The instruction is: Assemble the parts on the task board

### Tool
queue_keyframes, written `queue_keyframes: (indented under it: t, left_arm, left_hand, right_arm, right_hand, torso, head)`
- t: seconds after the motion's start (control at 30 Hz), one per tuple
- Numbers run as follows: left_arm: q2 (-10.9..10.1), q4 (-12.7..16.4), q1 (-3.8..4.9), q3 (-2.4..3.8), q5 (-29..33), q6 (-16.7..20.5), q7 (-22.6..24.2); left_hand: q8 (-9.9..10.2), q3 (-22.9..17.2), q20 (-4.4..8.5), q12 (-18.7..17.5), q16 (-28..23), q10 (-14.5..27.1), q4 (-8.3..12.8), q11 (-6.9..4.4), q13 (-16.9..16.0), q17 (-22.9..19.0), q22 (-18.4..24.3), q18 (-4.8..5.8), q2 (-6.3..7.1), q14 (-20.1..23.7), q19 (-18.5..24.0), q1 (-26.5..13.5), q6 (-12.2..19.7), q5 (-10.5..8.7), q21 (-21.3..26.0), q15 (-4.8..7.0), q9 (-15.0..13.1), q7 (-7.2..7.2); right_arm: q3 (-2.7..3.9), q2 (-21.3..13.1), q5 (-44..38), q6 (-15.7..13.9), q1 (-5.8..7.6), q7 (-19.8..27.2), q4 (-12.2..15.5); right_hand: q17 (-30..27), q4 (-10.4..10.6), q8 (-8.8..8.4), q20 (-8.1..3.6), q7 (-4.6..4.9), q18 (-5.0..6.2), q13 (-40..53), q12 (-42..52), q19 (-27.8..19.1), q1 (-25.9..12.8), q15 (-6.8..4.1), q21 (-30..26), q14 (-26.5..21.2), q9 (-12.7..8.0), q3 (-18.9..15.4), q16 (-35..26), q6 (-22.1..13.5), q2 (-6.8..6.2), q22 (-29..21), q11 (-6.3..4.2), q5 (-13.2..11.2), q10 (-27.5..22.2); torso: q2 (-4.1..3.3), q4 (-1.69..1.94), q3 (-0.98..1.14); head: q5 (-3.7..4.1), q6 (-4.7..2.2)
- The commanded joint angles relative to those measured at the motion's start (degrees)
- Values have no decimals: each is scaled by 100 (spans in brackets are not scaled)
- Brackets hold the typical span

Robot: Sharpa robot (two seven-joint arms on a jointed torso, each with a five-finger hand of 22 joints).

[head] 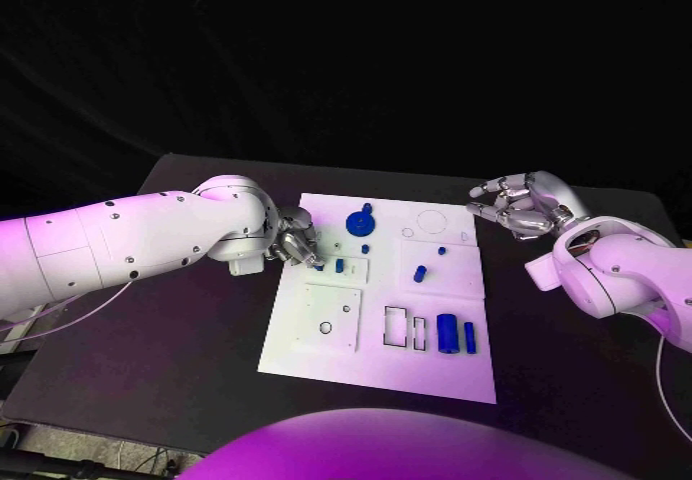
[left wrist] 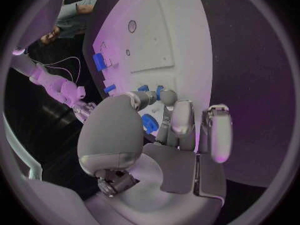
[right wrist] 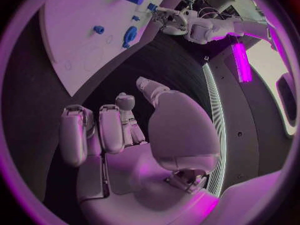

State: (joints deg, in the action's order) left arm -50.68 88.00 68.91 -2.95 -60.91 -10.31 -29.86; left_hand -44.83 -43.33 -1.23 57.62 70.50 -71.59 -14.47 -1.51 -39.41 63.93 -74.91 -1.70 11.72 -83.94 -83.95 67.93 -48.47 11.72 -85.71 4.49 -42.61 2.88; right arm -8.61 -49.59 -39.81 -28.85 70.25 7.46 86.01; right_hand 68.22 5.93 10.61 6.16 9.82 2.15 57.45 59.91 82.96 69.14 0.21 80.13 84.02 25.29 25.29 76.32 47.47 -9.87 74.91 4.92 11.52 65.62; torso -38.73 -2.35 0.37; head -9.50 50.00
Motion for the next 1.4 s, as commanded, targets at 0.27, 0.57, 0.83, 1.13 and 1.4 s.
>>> queue_keyframes:
  t: [0.27,0.57,0.83,1.13,1.4]
  left_arm:
    - [59,-32,-19,-14,94,-132,-73]
    - [117,-74,-18,-17,135,-172,-135]
    - [149,-104,-19,-21,142,-149,-179]
    - [157,-144,-19,-22,143,-57,-206]
    - [157,-171,-19,-22,143,24,-222]
  left_hand:
    - [-61,-759,32,129,15,-135,793,-36,-109,-2,-861,9,192,2,-235,-163,-53,25,-41,55,18,-63]
    - [-41,-500,46,132,13,-148,674,-73,-85,-4,-878,12,311,1,-242,-439,-150,6,-47,86,102,-117]
    - [-13,-160,56,158,13,-155,491,-81,-97,-4,-894,15,272,1,-250,-599,-237,-1,-53,94,187,-127]
    - [-2,485,54,193,16,-166,178,-81,-112,0,-932,24,270,0,-271,-734,-307,11,-70,94,275,-128]
    - [-1,778,55,215,18,-173,25,-84,-128,2,-959,30,260,-1,-287,-713,-329,21,-84,98,311,-130]
  right_arm:
    - [0,3,-32,88,-6,1,3]
    - [0,-11,-32,86,-6,-3,14]
    - [0,-13,4,102,-6,-8,24]
    - [0,-16,12,110,-6,-7,25]
    - [0,-22,6,107,-6,15,31]
  right_hand:
    - [-6,37,33,17,-7,85,-3,7,-39,-71,3,-27,84,-7,2,-19,-21,5,659,-20,36,-28]
    - [-15,59,39,16,-8,87,-7,6,-41,-81,2,-35,82,-9,-14,-28,-21,8,654,-21,37,-31]
    - [-19,63,40,15,-8,87,-13,1,-41,-81,2,-36,82,-10,-18,-32,-23,9,654,-22,38,-35]
    - [-33,74,41,15,-8,93,-28,-12,-57,-86,2,-60,78,-11,-22,-43,-26,14,635,-21,39,-48]
    - [-53,80,42,15,-8,98,-39,-23,-68,-90,2,-75,73,-12,-27,-57,-26,14,623,-21,38,-58]
  torso:
    - [0,-4,7]
    - [-4,-11,7]
    - [-1,-4,4]
    - [0,-1,2]
    - [1,1,2]
  head:
    - [13,0]
    - [35,0]
    - [52,0]
    - [50,0]
    - [48,0]
